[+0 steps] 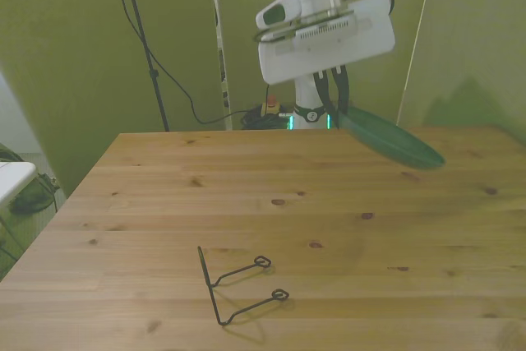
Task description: Unload the plate
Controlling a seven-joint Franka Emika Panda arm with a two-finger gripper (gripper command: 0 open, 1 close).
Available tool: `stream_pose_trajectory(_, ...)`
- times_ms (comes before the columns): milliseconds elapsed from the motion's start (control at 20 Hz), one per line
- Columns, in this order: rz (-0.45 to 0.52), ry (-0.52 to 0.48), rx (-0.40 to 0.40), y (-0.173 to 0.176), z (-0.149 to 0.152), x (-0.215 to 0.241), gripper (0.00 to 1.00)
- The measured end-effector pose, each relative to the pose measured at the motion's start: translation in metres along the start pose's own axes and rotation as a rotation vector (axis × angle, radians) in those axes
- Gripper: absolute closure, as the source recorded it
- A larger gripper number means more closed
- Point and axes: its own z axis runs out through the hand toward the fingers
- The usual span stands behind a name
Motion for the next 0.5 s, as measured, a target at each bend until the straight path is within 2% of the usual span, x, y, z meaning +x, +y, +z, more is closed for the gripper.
stream_pose_trajectory(250,0.060,-0.050,-0.065,0.021,0.075,0.024,1.00)
stream_pose_trajectory(500,0.047,-0.043,-0.078,0.037,0.110,0.033,1.00)
